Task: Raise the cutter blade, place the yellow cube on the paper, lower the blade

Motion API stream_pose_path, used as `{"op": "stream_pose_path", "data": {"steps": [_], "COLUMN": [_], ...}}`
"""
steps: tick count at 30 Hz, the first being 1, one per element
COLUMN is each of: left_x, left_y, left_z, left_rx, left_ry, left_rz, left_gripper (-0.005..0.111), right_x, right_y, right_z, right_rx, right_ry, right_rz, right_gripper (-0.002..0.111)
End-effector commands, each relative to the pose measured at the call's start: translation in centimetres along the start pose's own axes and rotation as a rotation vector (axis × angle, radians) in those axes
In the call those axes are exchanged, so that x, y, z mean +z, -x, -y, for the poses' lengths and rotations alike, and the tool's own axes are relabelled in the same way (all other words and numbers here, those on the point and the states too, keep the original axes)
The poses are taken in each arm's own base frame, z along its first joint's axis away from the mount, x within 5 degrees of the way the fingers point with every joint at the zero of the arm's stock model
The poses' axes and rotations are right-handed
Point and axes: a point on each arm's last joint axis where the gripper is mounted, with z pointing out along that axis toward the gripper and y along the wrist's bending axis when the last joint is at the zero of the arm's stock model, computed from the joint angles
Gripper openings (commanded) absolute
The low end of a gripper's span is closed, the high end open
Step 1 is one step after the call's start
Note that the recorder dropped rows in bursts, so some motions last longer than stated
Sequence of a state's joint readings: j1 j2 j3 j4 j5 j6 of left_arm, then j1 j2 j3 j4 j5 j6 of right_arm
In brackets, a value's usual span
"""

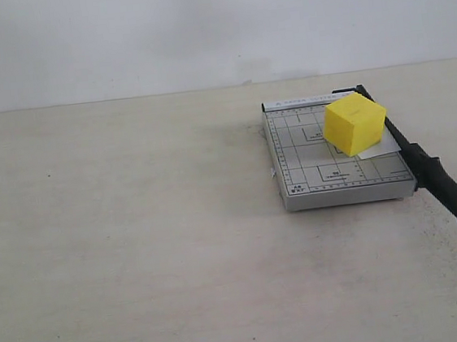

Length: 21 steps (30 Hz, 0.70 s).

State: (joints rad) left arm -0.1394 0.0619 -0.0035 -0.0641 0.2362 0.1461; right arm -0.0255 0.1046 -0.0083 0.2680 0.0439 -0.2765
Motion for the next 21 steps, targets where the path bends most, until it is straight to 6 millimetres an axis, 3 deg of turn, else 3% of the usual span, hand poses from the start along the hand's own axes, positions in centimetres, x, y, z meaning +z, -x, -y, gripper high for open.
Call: {"op": "stream_pose_path", "data": {"steps": [1,21], "left_x": [0.00,-0.04], "left_y": [-0.07,-0.05], "left_z": [0.00,0.00], "left_rx": [-0.015,-0.011], "left_ry": [0.002,0.002], "left_rz": [0.004,0.009], "left_gripper": [0.004,0.004], "right_x": [-1.06,-1.06], "right_y": [-2.55,-2.55], "right_z": [0.33,0.30], "right_rx": [0.033,0.040], "right_ry": [-0.082,-0.079], "right_rz": [-0.219,-0.219], "right_gripper": [0.000,0.000]}}
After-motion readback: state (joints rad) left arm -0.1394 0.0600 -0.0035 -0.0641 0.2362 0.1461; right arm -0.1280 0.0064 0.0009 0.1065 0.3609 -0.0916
